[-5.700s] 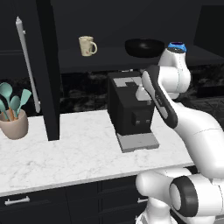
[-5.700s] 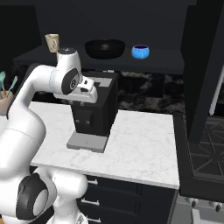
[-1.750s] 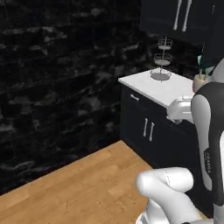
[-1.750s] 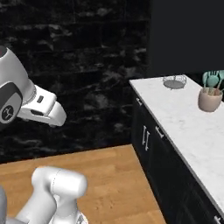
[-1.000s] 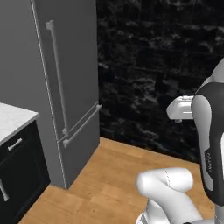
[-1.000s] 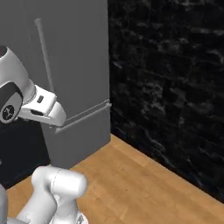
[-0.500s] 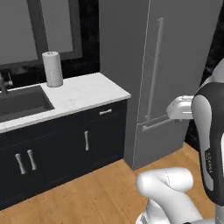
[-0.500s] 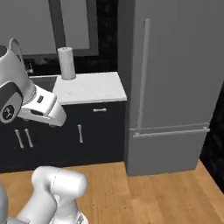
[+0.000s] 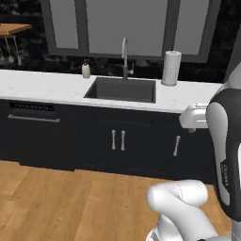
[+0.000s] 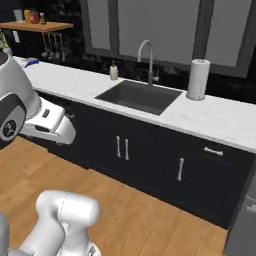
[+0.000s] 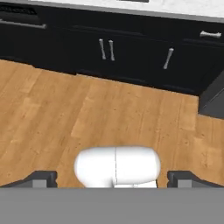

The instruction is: Gather all objects into one cabinet and sort the glasses and bowls to opposite sides.

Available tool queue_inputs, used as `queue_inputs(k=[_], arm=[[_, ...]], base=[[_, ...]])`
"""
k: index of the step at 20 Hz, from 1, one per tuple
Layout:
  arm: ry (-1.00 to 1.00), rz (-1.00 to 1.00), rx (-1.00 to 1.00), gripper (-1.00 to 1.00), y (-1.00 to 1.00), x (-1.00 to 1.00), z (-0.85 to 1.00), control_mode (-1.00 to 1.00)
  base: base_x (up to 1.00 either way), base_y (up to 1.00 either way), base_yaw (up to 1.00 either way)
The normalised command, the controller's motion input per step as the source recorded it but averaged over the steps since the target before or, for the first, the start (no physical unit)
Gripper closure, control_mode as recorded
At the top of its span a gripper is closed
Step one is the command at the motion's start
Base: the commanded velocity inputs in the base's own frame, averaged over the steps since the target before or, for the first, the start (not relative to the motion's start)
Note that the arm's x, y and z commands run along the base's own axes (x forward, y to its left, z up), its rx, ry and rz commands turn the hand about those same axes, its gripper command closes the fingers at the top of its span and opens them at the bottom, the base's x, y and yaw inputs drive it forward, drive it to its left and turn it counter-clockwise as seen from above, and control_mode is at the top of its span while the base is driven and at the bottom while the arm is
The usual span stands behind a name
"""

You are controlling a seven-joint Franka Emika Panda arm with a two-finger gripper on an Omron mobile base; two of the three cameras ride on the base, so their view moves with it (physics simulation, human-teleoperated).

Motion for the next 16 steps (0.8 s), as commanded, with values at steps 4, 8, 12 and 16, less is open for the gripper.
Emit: queue_inputs(k=[4,8,12,16], arm=[[0.00,0.00,0.00,-1.00,0.00,0.00,0.00,1.00],[0.00,0.00,0.00,-1.00,0.00,0.00,0.00,1.00],[0.00,0.00,0.00,-1.00,0.00,0.00,0.00,1.00],[0.00,0.00,0.00,-1.00,0.00,0.00,0.00,1.00]], base=[[-0.02,0.00,1.00],[0.02,0.00,0.99],[0.14,0.00,0.93],[0.13,0.00,0.95]])
